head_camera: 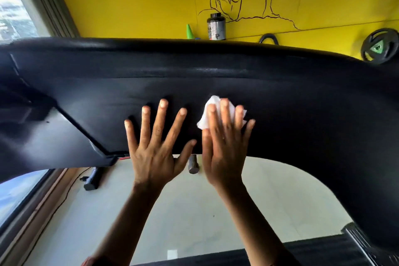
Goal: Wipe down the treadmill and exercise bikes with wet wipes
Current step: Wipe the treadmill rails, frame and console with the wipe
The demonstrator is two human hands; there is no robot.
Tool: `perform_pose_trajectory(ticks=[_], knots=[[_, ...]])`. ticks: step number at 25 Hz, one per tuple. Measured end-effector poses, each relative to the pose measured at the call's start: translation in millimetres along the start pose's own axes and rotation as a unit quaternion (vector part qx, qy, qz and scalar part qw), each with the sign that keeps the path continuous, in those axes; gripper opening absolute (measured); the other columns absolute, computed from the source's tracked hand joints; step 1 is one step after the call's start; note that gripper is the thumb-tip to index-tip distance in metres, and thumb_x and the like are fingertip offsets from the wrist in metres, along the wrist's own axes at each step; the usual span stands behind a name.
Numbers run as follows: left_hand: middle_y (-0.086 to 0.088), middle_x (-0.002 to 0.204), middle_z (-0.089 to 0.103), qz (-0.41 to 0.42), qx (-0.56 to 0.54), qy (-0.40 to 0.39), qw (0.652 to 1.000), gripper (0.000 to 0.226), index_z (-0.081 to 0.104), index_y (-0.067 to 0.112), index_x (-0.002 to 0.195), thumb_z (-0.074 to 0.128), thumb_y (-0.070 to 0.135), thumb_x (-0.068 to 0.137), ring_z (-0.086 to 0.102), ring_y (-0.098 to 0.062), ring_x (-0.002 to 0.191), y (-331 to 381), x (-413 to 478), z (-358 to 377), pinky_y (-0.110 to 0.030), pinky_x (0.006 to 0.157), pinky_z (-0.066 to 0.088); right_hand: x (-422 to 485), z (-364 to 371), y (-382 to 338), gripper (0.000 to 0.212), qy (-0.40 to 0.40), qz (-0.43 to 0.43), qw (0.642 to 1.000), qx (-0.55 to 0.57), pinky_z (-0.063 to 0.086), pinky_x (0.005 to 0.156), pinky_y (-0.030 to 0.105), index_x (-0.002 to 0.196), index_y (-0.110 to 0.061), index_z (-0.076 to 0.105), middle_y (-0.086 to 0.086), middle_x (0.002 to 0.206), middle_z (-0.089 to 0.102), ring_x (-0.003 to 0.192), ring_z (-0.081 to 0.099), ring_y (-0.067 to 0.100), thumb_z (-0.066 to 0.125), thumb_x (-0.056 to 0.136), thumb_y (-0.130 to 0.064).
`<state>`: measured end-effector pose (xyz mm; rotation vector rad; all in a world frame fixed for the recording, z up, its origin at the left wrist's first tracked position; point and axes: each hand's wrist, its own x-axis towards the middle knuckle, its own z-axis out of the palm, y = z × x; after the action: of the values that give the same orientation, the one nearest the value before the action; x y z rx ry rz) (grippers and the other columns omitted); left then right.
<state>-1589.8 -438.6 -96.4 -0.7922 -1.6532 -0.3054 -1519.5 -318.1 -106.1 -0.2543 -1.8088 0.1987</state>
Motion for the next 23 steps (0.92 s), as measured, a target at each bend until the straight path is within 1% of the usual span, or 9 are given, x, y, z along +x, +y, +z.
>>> perform_pose_trajectory(ticks=[2,3,6,7,12,13,16,18,23], knots=[[0.004,0.161,-0.005,-0.022,0.006,0.0,1.0,0.068,0.013,0.031,0.153,0.037,0.057,0.095,0.0,-0.021,0.149,-15.7,-5.4,-4.0,-0.047,0.118,0.001,30.7,-1.6,-18.4,0.045,0.042,0.06,0.997,0.022,0.006,0.117,0.05,0.146,-0.01,0.028,0.003,0.155,0.019,0.146,0.007,0.026,0.027,0.104,-0.026],[0.004,0.161,-0.005,-0.034,0.008,0.0,0.999,0.068,0.012,0.031,0.153,0.036,0.057,0.095,-0.001,-0.02,0.148,-23.8,-8.3,-5.7,-0.047,0.119,0.001,37.7,-1.1,-28.5,0.045,0.036,0.038,0.998,0.026,0.007,0.117,0.05,0.146,-0.01,0.028,0.004,0.154,0.019,0.146,0.01,0.027,0.03,0.103,-0.025],[0.003,0.161,-0.004,-0.045,-0.005,0.0,0.999,0.069,0.013,0.026,0.153,0.037,0.055,0.095,0.001,-0.021,0.149,-42.0,-16.9,-9.2,-0.046,0.119,0.003,20.2,5.8,-32.3,0.044,-0.03,-0.156,0.987,0.008,0.01,0.117,0.046,0.145,-0.016,0.035,0.002,0.152,0.026,0.145,0.021,0.026,0.036,0.102,-0.026],[0.003,0.161,-0.003,-0.046,-0.011,0.0,0.999,0.07,0.013,0.024,0.153,0.037,0.053,0.095,0.002,-0.021,0.149,-43.6,-19.6,-9.9,-0.045,0.119,0.004,6.7,6.8,-22.6,0.044,-0.035,-0.172,0.984,-0.009,0.01,0.117,0.044,0.145,-0.017,0.036,0.002,0.153,0.029,0.144,0.023,0.025,0.035,0.102,-0.027],[0.005,0.161,-0.002,-0.067,-0.025,-0.006,0.997,0.069,0.014,0.016,0.153,0.036,0.05,0.096,0.004,-0.019,0.148,-47.0,-28.9,-16.5,-0.041,0.12,0.007,-9.9,5.9,-20.2,0.046,0.011,0.091,0.996,0.014,0.007,0.115,0.048,0.147,-0.01,0.026,0.013,0.154,0.021,0.143,0.012,0.036,0.02,0.105,-0.029],[0.005,0.161,-0.002,-0.067,-0.024,-0.009,0.997,0.068,0.018,0.016,0.151,0.038,0.049,0.095,0.005,-0.019,0.148,-48.6,-28.7,-17.7,-0.041,0.12,0.008,1.9,5.4,-32.9,0.047,0.015,0.085,0.996,0.026,0.005,0.115,0.049,0.147,-0.009,0.028,0.012,0.154,0.021,0.143,0.012,0.037,0.022,0.105,-0.027],[0.004,0.161,-0.001,-0.065,-0.022,-0.004,0.998,0.068,0.023,0.018,0.149,0.043,0.048,0.091,0.005,-0.021,0.148,-50.8,-27.4,-18.5,-0.043,0.119,0.009,21.9,8.7,-54.0,0.044,-0.038,-0.112,0.993,0.029,0.006,0.117,0.05,0.144,-0.012,0.038,0.006,0.152,0.027,0.144,0.02,0.033,0.033,0.102,-0.025],[0.002,0.162,-0.002,-0.075,-0.02,0.0,0.997,0.07,0.018,0.024,0.152,0.043,0.048,0.091,0.004,-0.022,0.148,-53.6,-27.7,-20.3,-0.043,0.119,0.007,10.7,9.6,-44.9,0.043,-0.062,-0.191,0.98,0.006,0.007,0.117,0.048,0.144,-0.016,0.039,0.003,0.152,0.03,0.143,0.023,0.027,0.034,0.102,-0.026],[-0.012,0.155,0.015,-0.124,-0.003,-0.014,0.992,0.069,0.017,0.027,0.151,0.043,0.05,0.091,0.0,-0.021,0.148,-66.1,-30.5,-27.8,-0.045,0.119,0.004,24.5,8.4,-45.1,0.044,0.004,-0.055,0.998,-0.009,0.003,0.117,0.048,0.145,-0.01,0.032,0.007,0.154,0.025,0.143,0.018,0.033,0.028,0.104,-0.024]])
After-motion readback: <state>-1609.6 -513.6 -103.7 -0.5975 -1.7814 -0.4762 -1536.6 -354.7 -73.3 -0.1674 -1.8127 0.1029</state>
